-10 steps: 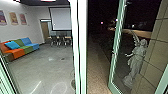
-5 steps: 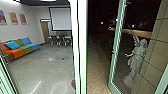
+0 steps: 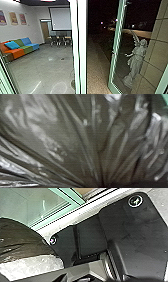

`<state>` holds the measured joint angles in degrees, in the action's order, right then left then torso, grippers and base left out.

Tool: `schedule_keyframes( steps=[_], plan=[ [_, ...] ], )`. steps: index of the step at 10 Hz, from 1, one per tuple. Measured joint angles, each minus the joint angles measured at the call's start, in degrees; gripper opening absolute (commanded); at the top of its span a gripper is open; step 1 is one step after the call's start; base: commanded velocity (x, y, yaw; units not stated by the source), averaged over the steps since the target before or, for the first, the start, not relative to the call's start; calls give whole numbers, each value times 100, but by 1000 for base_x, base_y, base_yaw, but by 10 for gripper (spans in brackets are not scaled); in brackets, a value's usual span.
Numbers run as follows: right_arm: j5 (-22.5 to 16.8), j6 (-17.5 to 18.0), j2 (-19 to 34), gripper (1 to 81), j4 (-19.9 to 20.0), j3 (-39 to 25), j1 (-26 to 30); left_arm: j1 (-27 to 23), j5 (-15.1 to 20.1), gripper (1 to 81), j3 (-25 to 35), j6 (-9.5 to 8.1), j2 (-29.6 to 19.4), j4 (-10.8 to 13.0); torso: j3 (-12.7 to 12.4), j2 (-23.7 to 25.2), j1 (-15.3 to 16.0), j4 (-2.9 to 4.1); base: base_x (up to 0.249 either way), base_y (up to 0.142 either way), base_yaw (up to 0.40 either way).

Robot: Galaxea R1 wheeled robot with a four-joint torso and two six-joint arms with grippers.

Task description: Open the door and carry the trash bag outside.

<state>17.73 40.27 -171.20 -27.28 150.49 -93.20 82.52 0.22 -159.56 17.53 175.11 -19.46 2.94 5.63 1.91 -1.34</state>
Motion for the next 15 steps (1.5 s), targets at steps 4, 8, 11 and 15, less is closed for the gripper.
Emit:
schedule_keyframes(
  steps=[4, 8, 11, 15],
  plan=[
    [0, 0, -10, 811, 0, 17, 4, -55, -6, 10, -26, 0, 32, 0, 0, 0, 0, 0, 0, -120, 0],
    [-190, -6, -96, 811, -6, 17, 4, -29, 5, 10, -26, 16, -2, 2, -2, 0, -2, 0, 0, -119, 0],
    [-222, -2, -66, 811, -5, 33, 4, -30, -1, 10, -22, 16, 20, 2, -2, 0, -2, 0, 0, -119, 0],
    [-491, 5, -127, 811, 0, 34, 63, -29, 5, 10, -22, 16, 12, 2, -2, 2, -4, 0, 0, -119, 0]
  ],
)
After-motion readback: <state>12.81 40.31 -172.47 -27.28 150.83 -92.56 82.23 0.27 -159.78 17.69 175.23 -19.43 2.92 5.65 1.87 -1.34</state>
